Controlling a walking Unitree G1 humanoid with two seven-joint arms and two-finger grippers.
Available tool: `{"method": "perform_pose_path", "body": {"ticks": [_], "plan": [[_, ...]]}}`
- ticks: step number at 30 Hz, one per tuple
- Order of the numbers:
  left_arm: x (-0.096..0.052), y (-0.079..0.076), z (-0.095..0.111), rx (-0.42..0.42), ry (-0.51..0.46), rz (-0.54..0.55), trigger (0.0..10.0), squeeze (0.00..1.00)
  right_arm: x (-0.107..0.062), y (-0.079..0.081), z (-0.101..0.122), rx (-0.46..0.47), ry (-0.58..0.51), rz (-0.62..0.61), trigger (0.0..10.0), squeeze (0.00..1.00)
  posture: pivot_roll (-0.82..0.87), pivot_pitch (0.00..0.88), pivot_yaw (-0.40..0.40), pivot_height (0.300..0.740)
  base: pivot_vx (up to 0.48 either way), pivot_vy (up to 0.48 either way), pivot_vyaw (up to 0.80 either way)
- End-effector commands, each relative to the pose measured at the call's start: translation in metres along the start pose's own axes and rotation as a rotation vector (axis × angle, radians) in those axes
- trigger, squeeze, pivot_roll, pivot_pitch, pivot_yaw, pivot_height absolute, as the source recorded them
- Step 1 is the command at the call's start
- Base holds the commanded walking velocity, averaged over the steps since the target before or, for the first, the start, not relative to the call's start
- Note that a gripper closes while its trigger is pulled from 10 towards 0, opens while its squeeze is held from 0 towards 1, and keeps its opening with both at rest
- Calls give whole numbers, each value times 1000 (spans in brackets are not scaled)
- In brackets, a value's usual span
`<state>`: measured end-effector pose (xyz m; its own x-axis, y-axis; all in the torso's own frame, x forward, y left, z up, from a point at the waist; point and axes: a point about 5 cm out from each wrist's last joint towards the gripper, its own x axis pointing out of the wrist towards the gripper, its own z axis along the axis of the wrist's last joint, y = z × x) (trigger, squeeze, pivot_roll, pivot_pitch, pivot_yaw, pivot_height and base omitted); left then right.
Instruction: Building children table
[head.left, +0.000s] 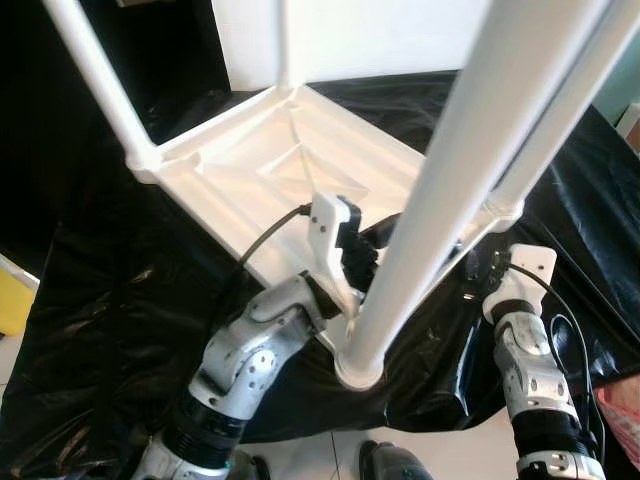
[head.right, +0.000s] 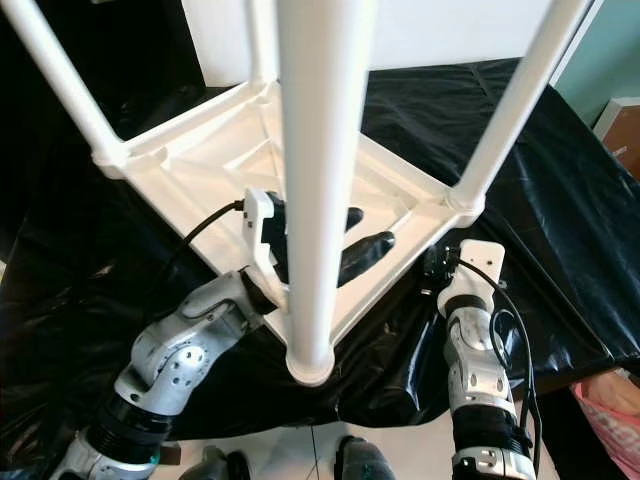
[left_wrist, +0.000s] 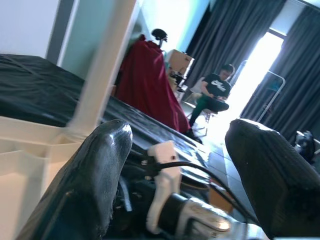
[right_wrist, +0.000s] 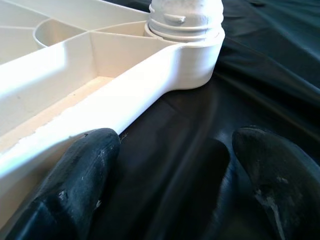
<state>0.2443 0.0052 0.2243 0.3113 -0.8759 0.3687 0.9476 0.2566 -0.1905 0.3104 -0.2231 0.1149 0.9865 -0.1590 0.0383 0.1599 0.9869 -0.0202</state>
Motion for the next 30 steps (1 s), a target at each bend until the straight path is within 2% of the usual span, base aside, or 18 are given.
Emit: {"method": "perform_pose_path", "body": {"ticks": [1,5,9,11,13,15,18,20,22,23,24,25,27,28,29,30], "plan": [[7,-23,-3,-22,6,-251,10000,0,4,24,2,8,-24,129,10000,0,-88,166,41,740,0,0,0],[14,-22,-7,-26,10,-238,10000,0,20,18,1,-51,-15,101,10000,0,-94,170,59,740,0,0,0],[15,-19,-6,-20,5,-213,10000,0,23,12,3,-59,-21,63,10000,0,-92,173,56,740,0,0,0],[7,-5,-3,21,17,-152,10000,0,21,0,5,-55,-40,21,10000,0,-90,175,53,740,0,0,0],[3,0,-1,35,21,-133,10000,0,20,-4,6,-50,-47,13,10000,0,-90,175,53,740,0,0,0],[-21,22,5,121,77,-45,10000,0,9,-12,8,-84,-69,46,10000,0,-92,181,54,740,0,0,0],[-27,27,7,144,92,-24,10000,0,7,-14,8,-94,-77,58,10000,0,-93,183,54,740,0,0,0],[-54,45,16,201,140,65,10000,0,-6,-20,9,-113,-95,106,10000,0,-105,186,61,740,0,0,0],[-54,45,16,201,140,65,10000,0,-6,-20,9,-113,-95,106,10000,0,-105,186,61,740,0,0,0],[-67,50,20,236,171,97,10000,0,-13,-19,11,-118,-107,153,10000,0,-108,187,61,740,0,0,0],[-67,50,20,236,171,97,10000,0,-13,-19,11,-118,-107,153,10000,0,-108,187,61,740,0,0,0],[-88,55,21,301,255,118,10000,0,-28,-11,20,-95,-140,317,10000,0,-107,186,57,740,0,0,0],[-88,55,21,301,255,118,10000,0,-28,-11,20,-95,-140,317,10000,0,-107,186,57,740,0,0,0],[-94,56,19,323,300,117,10000,0,-35,-6,25,-84,-153,395,10000,0,-108,185,56,740,0,0,0],[-106,53,15,382,402,85,10000,0,-48,3,40,-56,-170,574,10000,0,-111,180,55,740,0,0,0],[-106,53,15,382,402,85,10000,0,-48,3,40,-56,-170,574,10000,0,-111,180,55,740,0,0,0]]}}
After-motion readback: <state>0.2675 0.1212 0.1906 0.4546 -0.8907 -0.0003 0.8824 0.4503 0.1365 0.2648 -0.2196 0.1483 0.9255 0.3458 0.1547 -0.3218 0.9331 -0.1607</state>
